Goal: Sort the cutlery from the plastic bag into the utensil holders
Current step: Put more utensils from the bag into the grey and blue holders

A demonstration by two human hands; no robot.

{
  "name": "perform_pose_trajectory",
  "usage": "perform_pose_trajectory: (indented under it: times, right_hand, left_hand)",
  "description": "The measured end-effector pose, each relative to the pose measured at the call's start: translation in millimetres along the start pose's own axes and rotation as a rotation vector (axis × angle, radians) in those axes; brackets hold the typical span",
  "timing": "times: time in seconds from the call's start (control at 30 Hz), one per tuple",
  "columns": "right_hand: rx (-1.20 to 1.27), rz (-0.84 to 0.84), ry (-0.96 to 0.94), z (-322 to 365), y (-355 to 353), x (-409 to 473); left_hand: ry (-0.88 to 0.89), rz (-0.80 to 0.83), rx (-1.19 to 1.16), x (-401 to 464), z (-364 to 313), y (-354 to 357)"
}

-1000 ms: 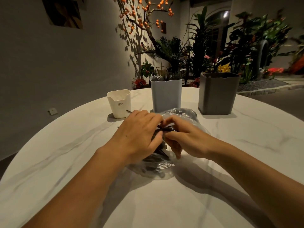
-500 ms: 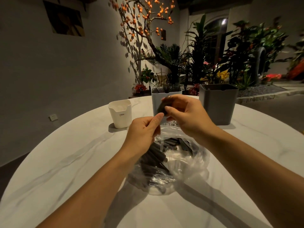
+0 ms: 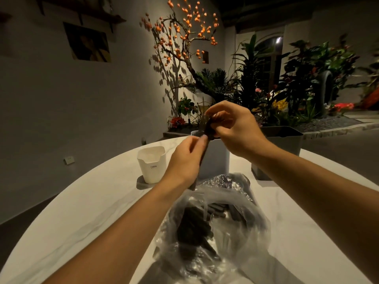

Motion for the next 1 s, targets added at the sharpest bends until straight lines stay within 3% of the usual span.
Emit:
perform_pose_trajectory:
  times: [0.1,0.3,0.5,0.6,0.7,0.87,1.0]
  right_hand:
    - [-0.025,-0.058,-0.047,5.1,-9.1,15.7]
    - [-0.111,-0.128,-0.185,11.0,-17.1,48.5]
    - [-0.328,-0.29,-0.48,5.2,-16.9,79.6]
    - [-0.407,-0.282,-0.539,-7.2,-10.9,91.8]
    - [-0.45,-0.196,-0.45,-36.3,3.5,100.3]
    - [-0.78,0.219,-0.089,-92.5,27.9,96.0]
    - [-0.642,0.05,-0.028,-86.8,10.8,81.9]
  left_hand:
    - [0.057,-0.151,0.015,24.2,-2.3,-11.2]
    - [-0.077,0.005,-0.21,59.6,-7.4,2.0]
    - [-0.119,0.01,-0.349,107.1,-3.5,8.5]
    - [-0.181,0.033,-0.351,123.7,7.5,13.7]
    - [-0.255,0.028,-0.261,132.4,27.5,17.6]
    - [-0.212,-0.215,-0.148,131.9,53.5,0.7]
    - [-0.229,-0.197,-0.152,112.0,52.3,-8.3]
Point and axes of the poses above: each hand's wrist, its own x-axis towards the middle knuckle, its own y-axis out of the palm, z = x × y, the point moved 3 cm from there along x, towards the middle knuckle, and after that the axes turned 8 degrees about y, right-handed, at the moved point
